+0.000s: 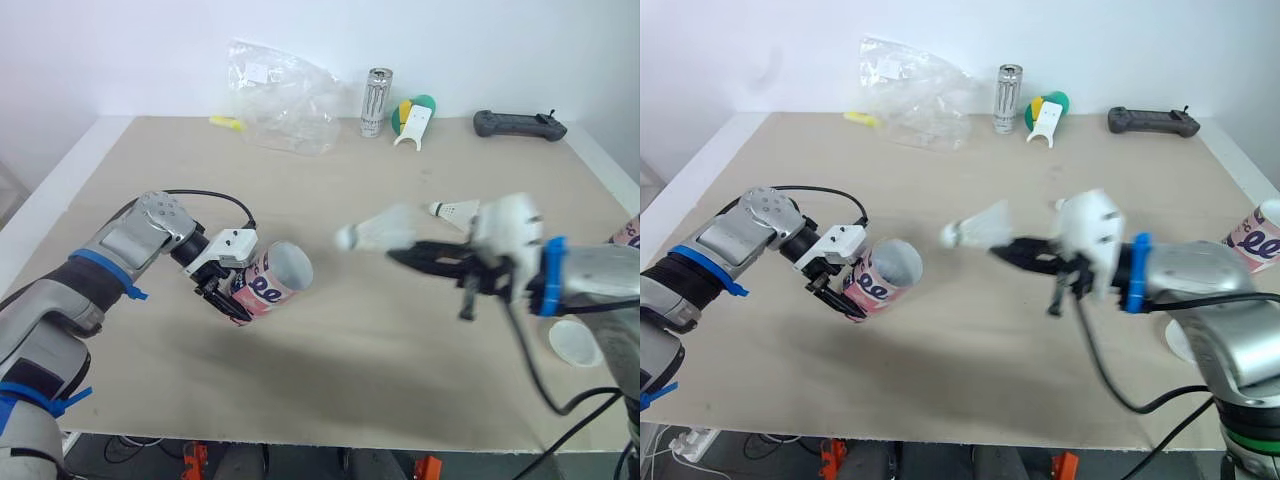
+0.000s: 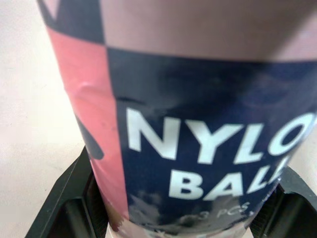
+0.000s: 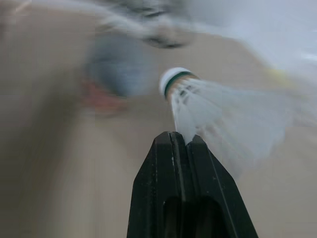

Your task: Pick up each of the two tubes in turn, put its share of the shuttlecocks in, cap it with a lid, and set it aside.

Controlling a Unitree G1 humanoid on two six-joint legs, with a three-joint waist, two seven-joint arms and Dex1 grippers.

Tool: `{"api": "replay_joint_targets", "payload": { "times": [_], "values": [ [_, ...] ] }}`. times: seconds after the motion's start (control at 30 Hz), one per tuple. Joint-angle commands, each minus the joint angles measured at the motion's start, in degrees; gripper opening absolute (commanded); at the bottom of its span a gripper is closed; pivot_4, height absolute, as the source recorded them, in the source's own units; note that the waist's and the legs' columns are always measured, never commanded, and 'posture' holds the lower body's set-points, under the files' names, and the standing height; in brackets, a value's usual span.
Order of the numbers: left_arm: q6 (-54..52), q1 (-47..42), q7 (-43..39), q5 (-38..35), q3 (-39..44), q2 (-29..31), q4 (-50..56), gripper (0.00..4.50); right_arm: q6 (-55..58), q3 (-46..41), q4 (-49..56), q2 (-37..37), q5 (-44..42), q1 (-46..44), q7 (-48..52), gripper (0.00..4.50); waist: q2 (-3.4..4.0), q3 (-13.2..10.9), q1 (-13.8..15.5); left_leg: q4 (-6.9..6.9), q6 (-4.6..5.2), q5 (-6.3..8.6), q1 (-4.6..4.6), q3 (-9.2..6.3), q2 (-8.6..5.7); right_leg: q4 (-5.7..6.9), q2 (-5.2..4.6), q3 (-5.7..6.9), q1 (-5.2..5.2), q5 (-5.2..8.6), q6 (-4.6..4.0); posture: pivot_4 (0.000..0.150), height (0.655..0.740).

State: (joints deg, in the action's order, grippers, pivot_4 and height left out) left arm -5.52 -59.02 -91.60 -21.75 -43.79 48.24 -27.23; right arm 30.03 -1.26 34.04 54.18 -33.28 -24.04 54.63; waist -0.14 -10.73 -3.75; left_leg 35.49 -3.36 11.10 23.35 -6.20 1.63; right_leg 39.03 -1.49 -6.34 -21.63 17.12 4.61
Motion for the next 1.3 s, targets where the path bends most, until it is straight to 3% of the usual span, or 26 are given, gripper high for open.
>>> {"api": "replay_joint_targets", "payload": {
  "times": [0.03, 0.33, 0.43, 0.5, 0.53, 0.8, 1.03, 1.3],
  "values": [
    [-0.96, 1.53, -0.9, 0.08, -1.75, -0.64, 0.63, 3.18, -1.58, 8.35, 0.44, -1.5, 6.23, -7.16, 1.73, 0.06, -0.01, -0.01, -0.02, 0.0, 0.0, 0.0, 0.02, 0.0, 0.0, 0.0, -0.01, 0.0, -0.02, 0.0, 0.0, 0.15, 0.74],
    [-1.77, 0.97, -0.9, 0.81, -1.02, -2.2, -0.04, 3.18, -2.26, 17.76, -5.39, -8.12, 12.23, -17.5, 5.23, 0.06, -0.01, -0.01, 0.77, -0.01, 0.0, 0.0, 0.07, -0.02, 0.0, 0.01, -0.03, 0.08, -0.05, 0.04, -0.02, 0.15, 0.74],
    [-2.12, 1.56, -0.9, 0.66, -0.78, -1.71, 0.99, 3.18, -0.5, 18.88, -6.31, -8.82, 11.91, -18.79, 7.03, 0.83, -0.01, -0.01, 0.96, -0.01, 0.0, 0.0, 0.07, -0.04, 0.0, 0.01, -0.02, 0.11, -0.05, 0.04, -0.03, 0.15, 0.74],
    [-2.35, 2.12, -0.9, 0.46, -0.62, -1.1, 1.98, 3.18, 0.49, 17.8, -5.64, -9.27, 10.3, -18.67, 7.77, 1.66, -0.02, -0.01, 0.96, -0.01, 0.0, 0.0, 0.08, -0.04, 0.0, 0.01, -0.03, 0.12, -0.05, 0.04, -0.04, 0.15, 0.74],
    [-2.55, 2.37, -0.9, 0.42, -0.48, -0.83, 2.42, 3.18, 2.02, 16.13, -4.5, -9.23, 7.66, -18.01, 8.28, 2.34, -0.02, -0.01, 0.95, -0.02, -0.01, 0.01, 0.08, -0.04, 0.0, 0.01, -0.03, 0.12, -0.06, 0.04, -0.09, 0.15, 0.74],
    [-2.69, 3.37, -0.9, 0.23, 0.1, 0.17, 3.34, 3.18, 9.19, -2.57, -3.51, -8.58, -5.13, -7.52, 2.53, 2.34, -0.06, -0.03, 1.01, -0.06, 0.02, 0.03, 0.12, -0.1, 0.03, 0.04, -0.04, 0.34, -0.03, -0.06, -0.49, 0.15, 0.74],
    [-2.48, 3.61, -0.9, 0.42, 0.43, -0.24, 3.05, 3.18, -2.04, -15.34, -19.36, -6.86, 8.17, 5.9, -7.11, 2.34, -0.17, -0.03, 1.07, 0.03, 0.03, 0.03, 0.07, -0.06, 0.0, 0.06, -0.04, 0.28, 0.07, -0.07, -0.45, 0.15, 0.74],
    [-2.51, 3.89, -0.9, 0.72, 0.9, 0.11, 3.03, 3.18, -13.11, -14.59, -42.6, -7.97, 18.42, 1.54, -14.78, 2.34, -0.11, -0.01, 0.87, 0.01, 0.03, 0.02, 0.01, -0.03, 0.01, 0.06, -0.02, 0.22, 0.07, -0.07, -0.43, 0.15, 0.74]
  ]
}}
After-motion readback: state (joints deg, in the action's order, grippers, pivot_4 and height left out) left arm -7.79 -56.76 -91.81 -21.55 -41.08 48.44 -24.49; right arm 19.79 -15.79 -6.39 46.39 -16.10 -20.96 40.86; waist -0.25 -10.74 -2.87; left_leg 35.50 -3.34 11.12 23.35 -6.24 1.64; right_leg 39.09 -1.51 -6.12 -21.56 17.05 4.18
